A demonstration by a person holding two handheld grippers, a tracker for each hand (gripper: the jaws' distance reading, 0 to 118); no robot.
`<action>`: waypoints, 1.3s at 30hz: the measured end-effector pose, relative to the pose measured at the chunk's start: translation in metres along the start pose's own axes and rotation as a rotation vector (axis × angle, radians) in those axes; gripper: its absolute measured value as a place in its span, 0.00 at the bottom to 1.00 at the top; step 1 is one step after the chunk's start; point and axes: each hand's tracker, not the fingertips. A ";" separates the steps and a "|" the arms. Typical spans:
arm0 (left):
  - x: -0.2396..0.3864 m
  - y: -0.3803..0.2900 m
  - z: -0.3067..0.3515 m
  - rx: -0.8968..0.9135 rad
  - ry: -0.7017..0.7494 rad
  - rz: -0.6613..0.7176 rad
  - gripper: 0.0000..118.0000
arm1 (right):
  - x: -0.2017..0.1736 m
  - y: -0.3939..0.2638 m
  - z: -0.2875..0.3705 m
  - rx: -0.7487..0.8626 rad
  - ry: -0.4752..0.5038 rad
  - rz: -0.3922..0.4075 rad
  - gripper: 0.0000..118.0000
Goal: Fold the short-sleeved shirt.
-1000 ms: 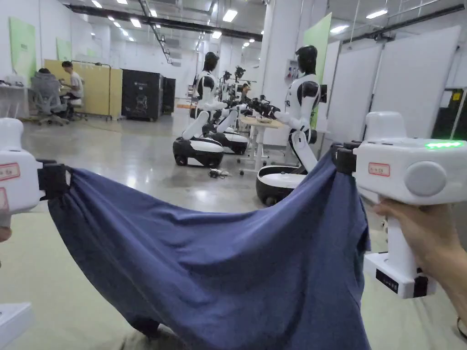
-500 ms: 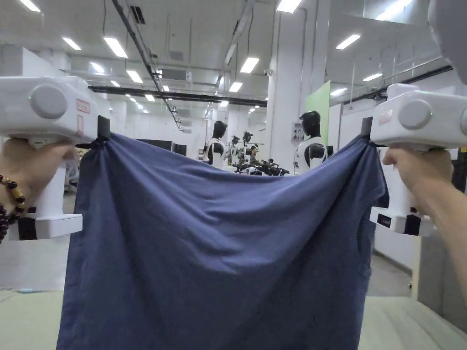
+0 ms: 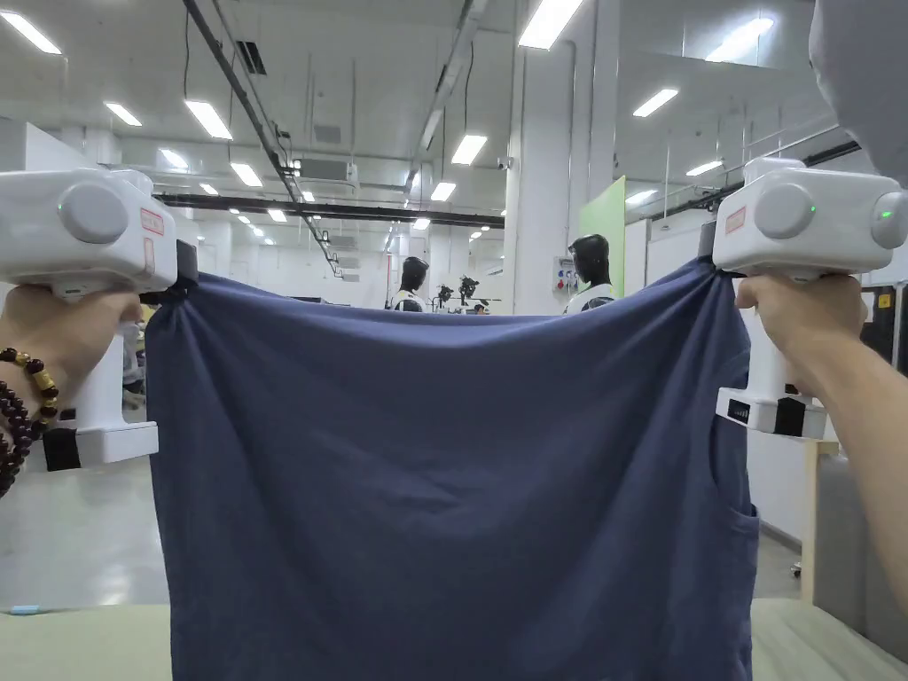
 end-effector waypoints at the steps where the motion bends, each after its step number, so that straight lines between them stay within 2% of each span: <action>1: 0.000 -0.002 -0.002 0.002 0.005 -0.002 0.00 | 0.001 -0.002 -0.001 0.002 0.003 0.001 0.03; 8: -0.010 -0.034 -0.011 -0.011 0.002 0.046 0.00 | 0.012 -0.034 -0.007 -0.023 0.030 -0.043 0.03; 17: -0.035 -0.116 -0.010 -0.087 -0.020 0.064 0.00 | 0.024 -0.119 -0.005 -0.113 0.058 -0.088 0.03; 28: -0.055 -0.232 -0.014 -0.256 -0.024 0.090 0.00 | 0.029 -0.222 -0.008 -0.277 0.062 -0.090 0.04; 33: -0.058 -0.251 -0.002 -0.283 -0.030 0.092 0.00 | 0.030 -0.236 0.005 -0.289 0.083 -0.062 0.04; 39: -0.064 -0.260 0.045 -0.276 -0.056 0.108 0.00 | 0.042 -0.244 0.061 -0.269 0.118 -0.044 0.04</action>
